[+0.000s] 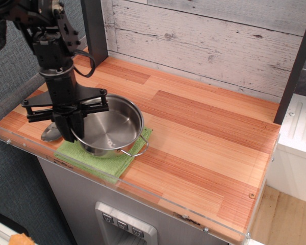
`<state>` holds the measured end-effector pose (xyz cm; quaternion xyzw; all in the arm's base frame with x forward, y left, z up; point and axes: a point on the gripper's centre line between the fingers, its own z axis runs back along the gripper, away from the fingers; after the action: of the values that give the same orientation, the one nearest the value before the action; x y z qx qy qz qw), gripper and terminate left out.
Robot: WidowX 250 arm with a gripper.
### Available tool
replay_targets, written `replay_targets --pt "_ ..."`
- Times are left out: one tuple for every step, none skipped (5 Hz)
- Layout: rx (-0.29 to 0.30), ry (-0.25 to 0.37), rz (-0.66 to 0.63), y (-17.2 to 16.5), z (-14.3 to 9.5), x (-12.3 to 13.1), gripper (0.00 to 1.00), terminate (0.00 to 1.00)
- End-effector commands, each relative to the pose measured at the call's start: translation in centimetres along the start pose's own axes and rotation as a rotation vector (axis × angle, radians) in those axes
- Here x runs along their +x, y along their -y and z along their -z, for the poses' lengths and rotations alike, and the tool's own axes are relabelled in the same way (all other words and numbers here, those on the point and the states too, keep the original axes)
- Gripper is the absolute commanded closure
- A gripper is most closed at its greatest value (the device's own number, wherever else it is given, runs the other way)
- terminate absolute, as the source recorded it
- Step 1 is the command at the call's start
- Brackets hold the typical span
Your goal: Place the silver pot on the green cloth.
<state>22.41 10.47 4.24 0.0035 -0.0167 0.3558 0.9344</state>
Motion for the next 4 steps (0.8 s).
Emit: replay_targets --pt "-0.011 0.013 -0.035 -1.18 -0.61 0.09 1.0 0.0" --pt "-0.016 -0.002 -0.04 -1.32 -0.34 0.0 1.0 0.0" --pt "-0.023 -0.025 -0.045 -1.07 -0.01 -0.21 1.0 0.0" --pt "-0.026 -0.039 -0.035 -1.2 0.35 0.06 0.0 0.0"
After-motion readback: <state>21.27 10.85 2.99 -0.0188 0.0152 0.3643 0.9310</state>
